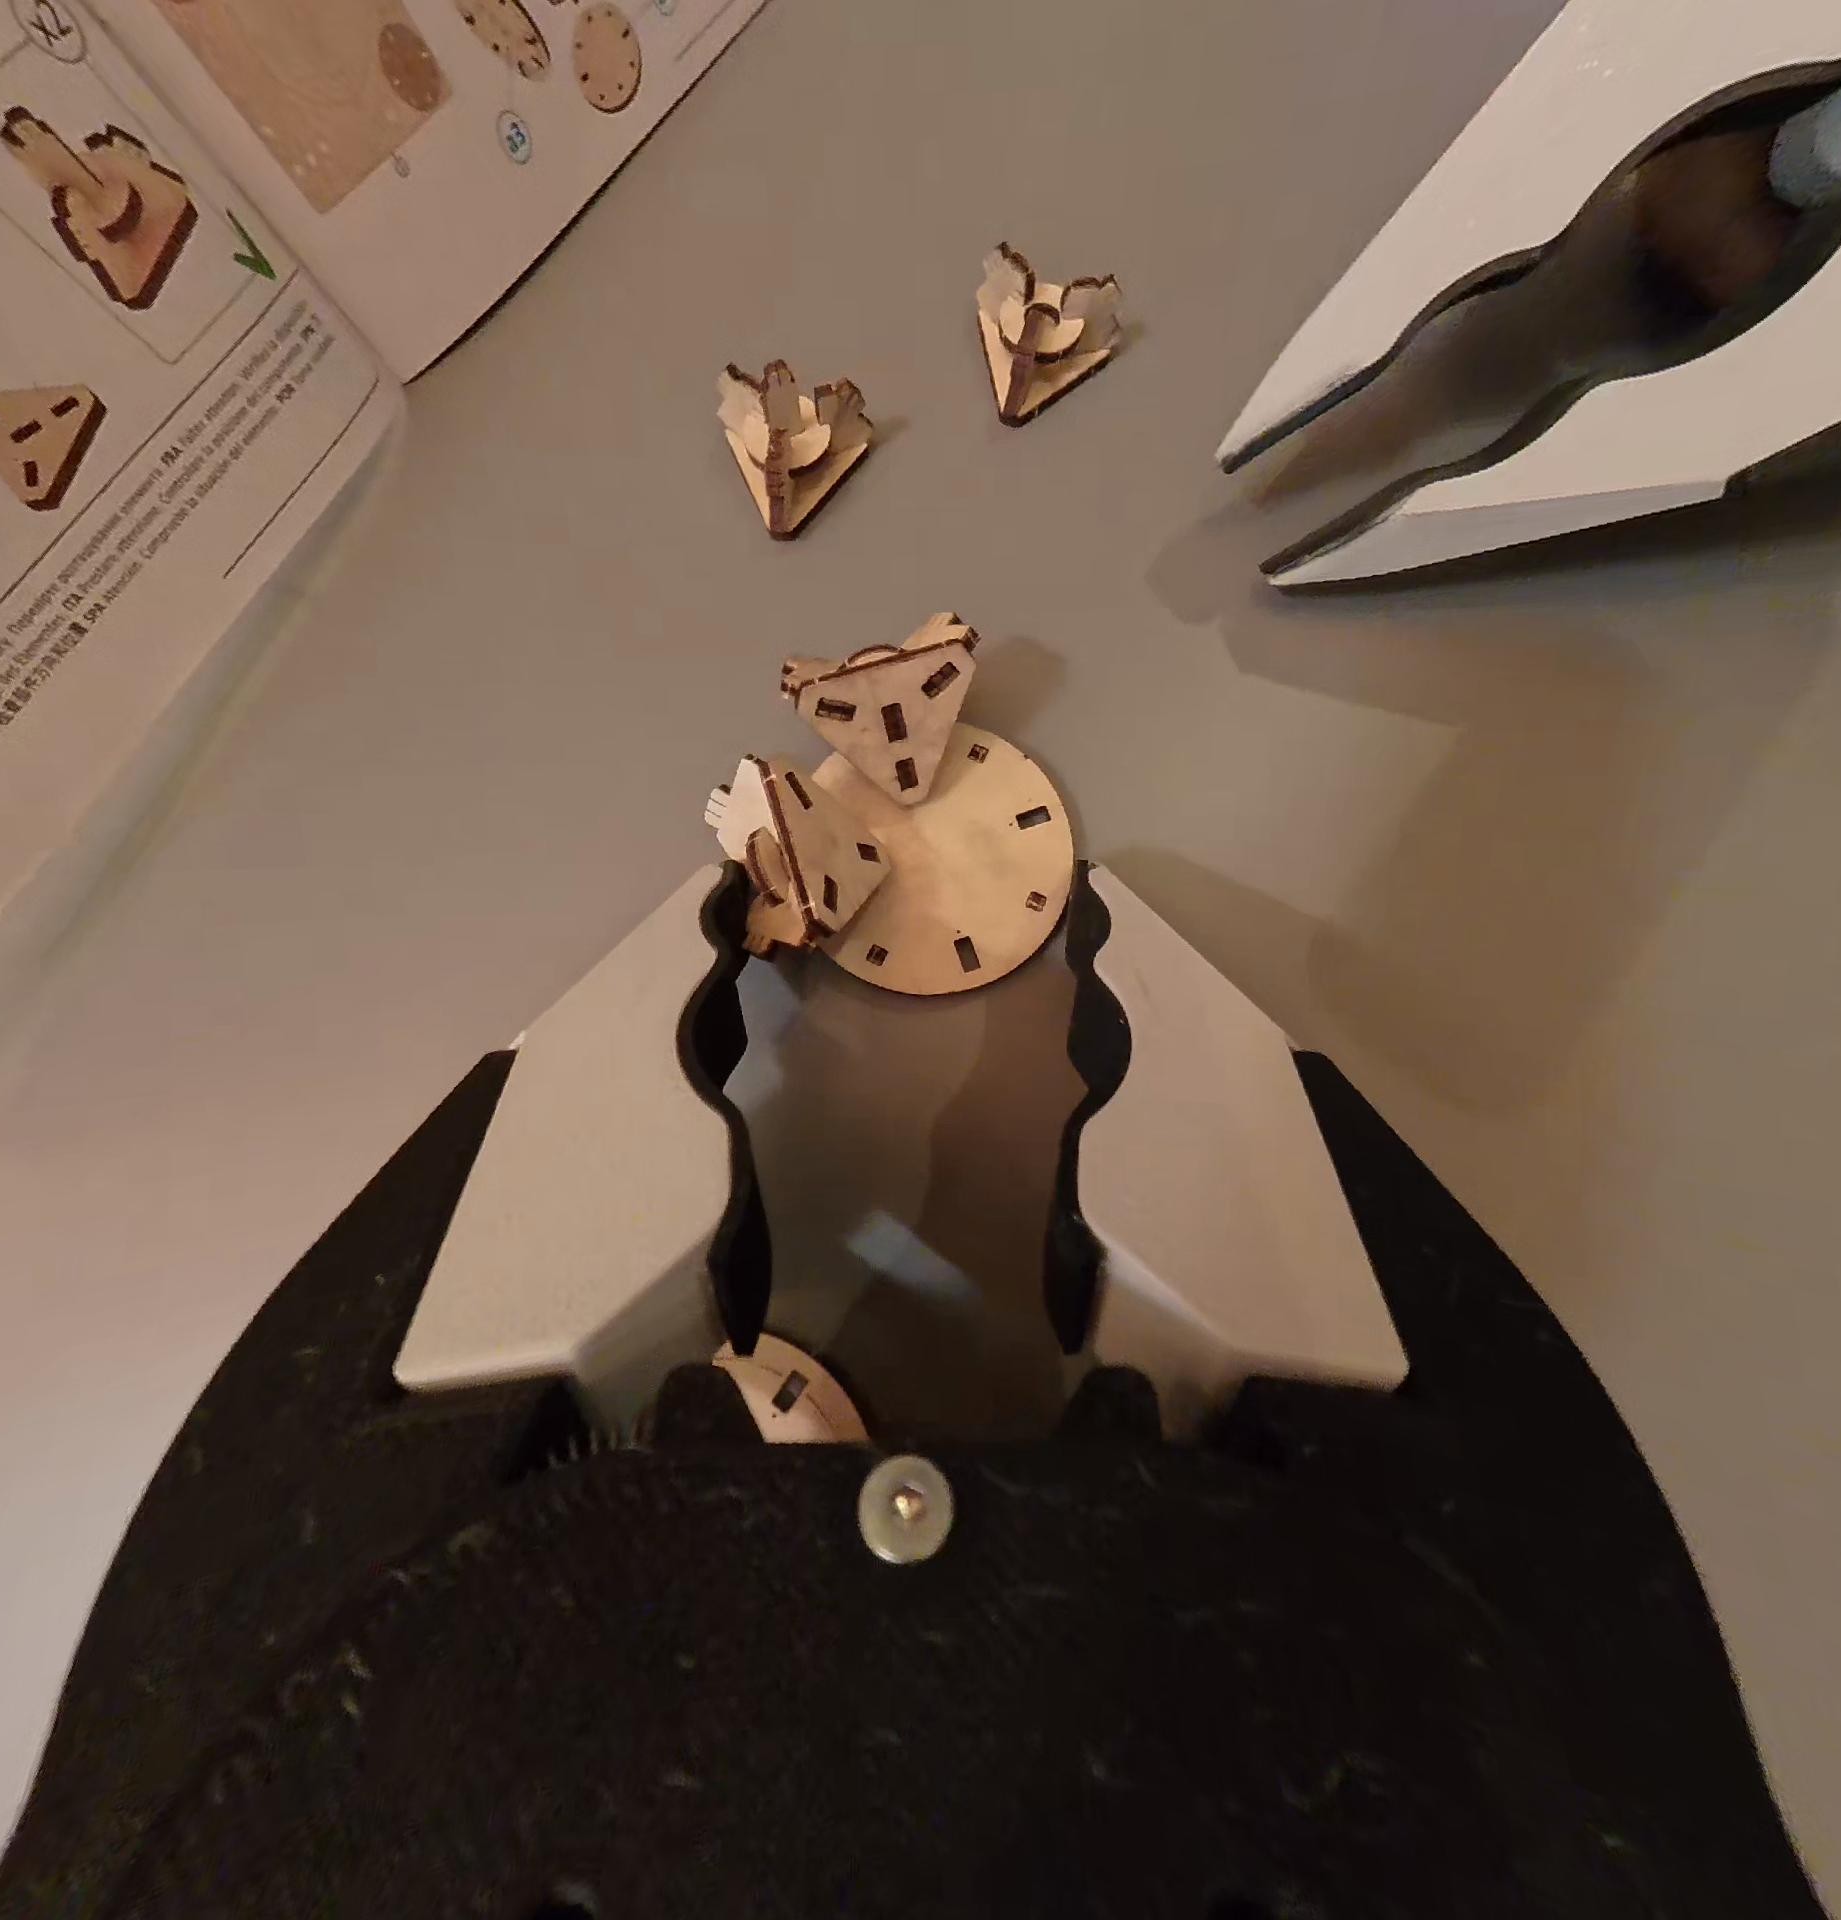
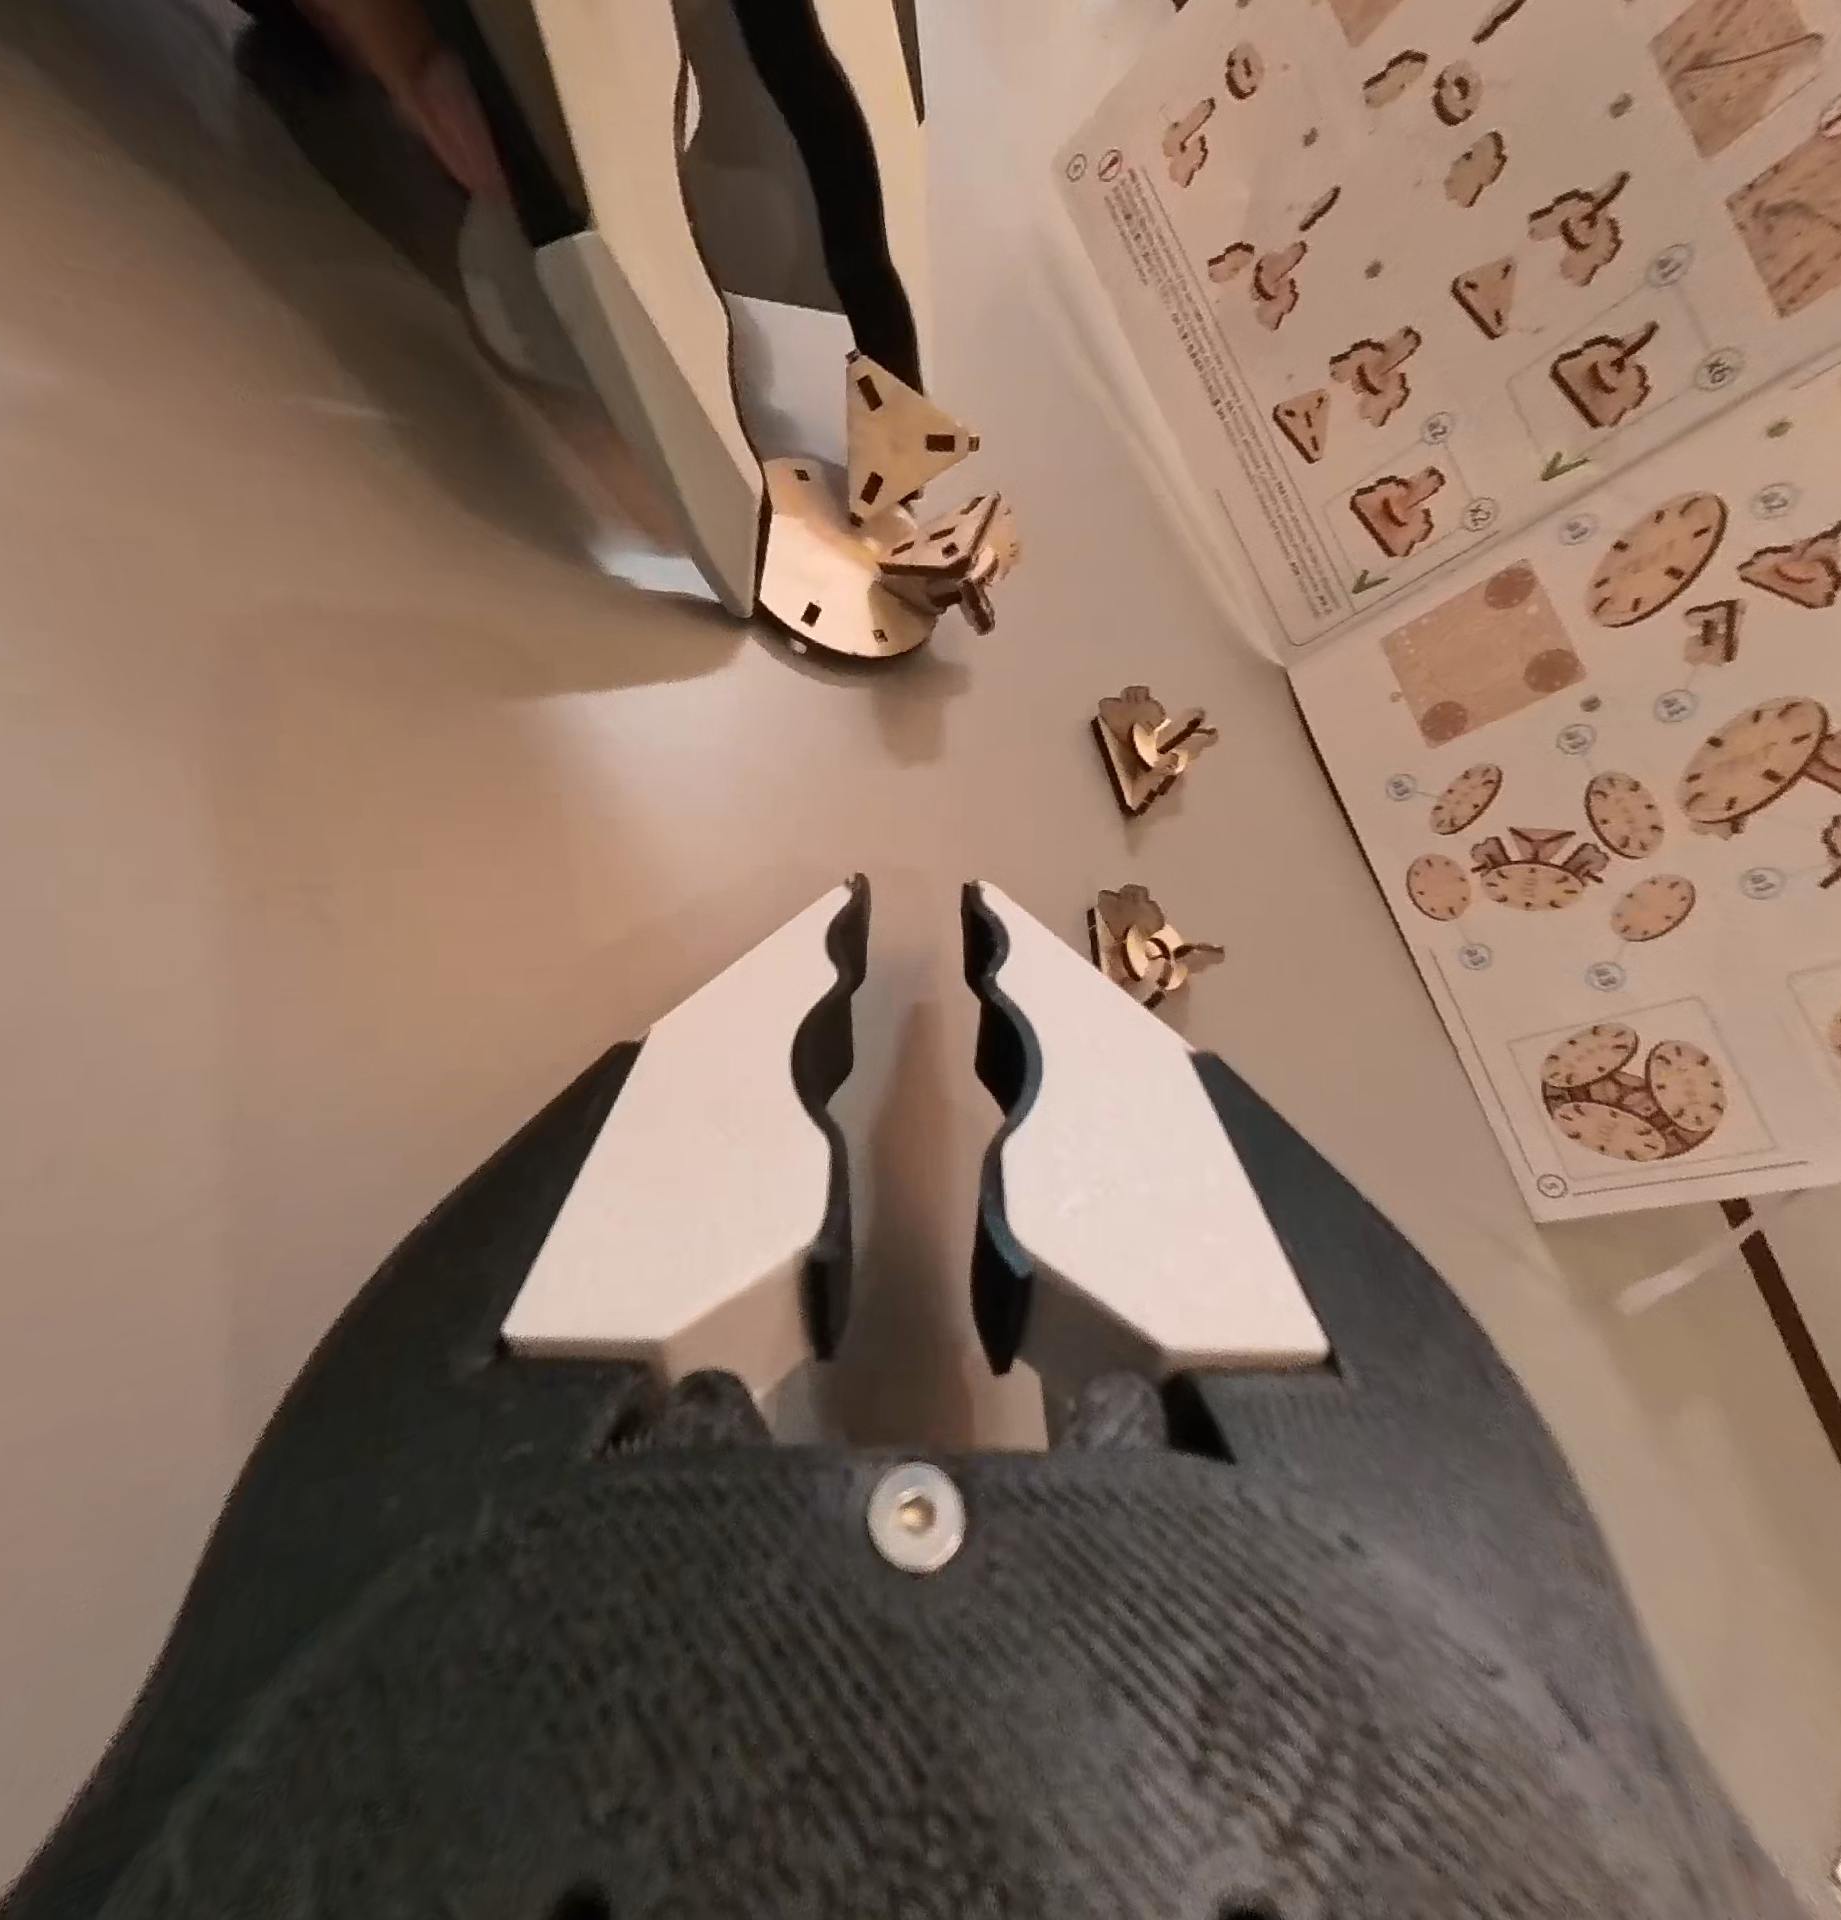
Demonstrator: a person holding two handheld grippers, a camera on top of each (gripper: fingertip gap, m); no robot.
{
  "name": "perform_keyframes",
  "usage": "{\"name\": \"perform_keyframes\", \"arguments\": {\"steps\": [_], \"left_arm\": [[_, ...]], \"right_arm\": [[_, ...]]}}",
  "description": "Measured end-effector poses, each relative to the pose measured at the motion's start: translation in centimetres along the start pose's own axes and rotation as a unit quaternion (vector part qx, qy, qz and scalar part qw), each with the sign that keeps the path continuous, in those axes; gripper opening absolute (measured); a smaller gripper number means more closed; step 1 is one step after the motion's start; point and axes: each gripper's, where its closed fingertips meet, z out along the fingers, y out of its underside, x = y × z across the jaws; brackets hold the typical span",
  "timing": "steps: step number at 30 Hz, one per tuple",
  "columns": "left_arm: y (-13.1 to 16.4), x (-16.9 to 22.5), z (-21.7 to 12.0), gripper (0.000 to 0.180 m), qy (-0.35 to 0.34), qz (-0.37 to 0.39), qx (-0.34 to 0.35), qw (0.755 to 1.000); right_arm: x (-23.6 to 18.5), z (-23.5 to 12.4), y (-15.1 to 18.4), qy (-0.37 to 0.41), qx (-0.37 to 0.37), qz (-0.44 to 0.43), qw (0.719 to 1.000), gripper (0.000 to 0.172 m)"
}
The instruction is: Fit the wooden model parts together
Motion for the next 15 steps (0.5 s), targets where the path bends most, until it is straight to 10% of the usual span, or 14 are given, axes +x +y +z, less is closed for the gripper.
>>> {"name": "perform_keyframes", "arguments": {"steps": [15], "left_arm": [[-0.1, 0.2, 0.1, 0.062, -0.002, 0.007, -0.001, 1.000]], "right_arm": [[4.4, -0.8, 1.7, 0.082, -0.014, 0.092, 0.992, 0.014]]}}
